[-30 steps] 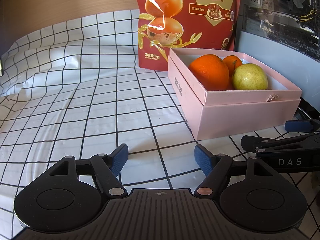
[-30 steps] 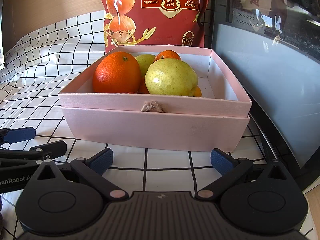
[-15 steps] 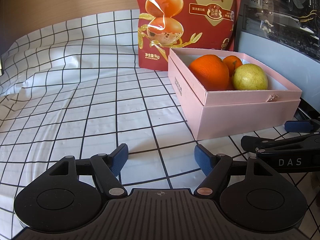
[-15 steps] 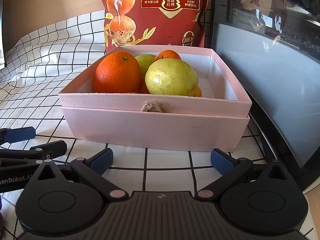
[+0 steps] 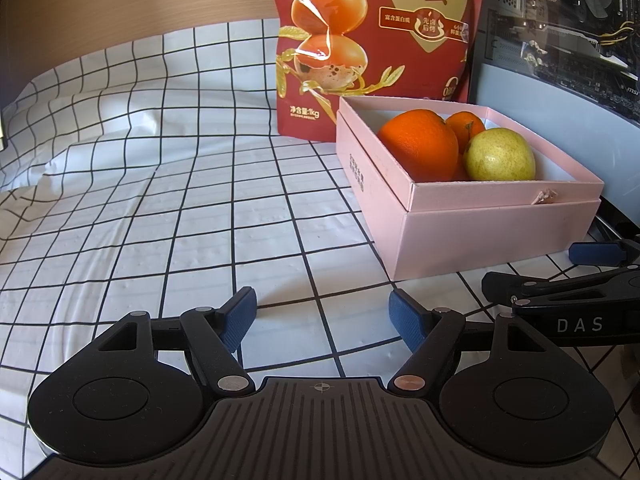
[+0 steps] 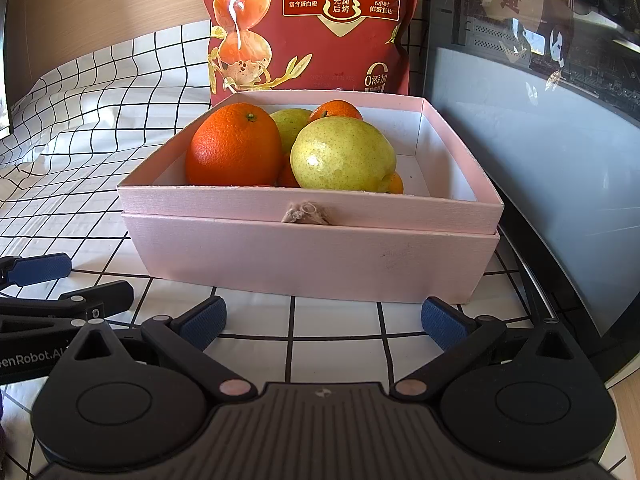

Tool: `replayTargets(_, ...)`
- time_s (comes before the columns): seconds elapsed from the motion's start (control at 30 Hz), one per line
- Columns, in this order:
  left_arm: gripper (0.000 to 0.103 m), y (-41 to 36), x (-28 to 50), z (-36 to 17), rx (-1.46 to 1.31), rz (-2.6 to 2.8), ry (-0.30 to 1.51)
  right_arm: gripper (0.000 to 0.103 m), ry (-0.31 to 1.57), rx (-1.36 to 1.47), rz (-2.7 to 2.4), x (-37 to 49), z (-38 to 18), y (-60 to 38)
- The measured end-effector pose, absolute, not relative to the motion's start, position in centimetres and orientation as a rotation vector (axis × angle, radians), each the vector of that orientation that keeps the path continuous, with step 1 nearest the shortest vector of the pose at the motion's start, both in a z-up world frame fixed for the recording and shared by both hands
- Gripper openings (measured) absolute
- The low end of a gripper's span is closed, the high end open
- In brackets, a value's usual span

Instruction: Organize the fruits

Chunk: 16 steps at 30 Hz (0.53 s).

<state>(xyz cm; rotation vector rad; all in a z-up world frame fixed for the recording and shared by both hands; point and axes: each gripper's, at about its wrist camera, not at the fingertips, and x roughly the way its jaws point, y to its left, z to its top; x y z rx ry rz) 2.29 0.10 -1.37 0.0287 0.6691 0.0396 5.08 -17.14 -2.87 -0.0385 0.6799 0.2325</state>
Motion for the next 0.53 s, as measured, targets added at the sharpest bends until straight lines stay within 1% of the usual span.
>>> replayTargets(0.53, 0.077, 0.10, 2.29, -1.35, 0.018, 0.036, 0.667, 0.103, 0.680, -0.038, 0.233, 5.09, -2.86, -17.13)
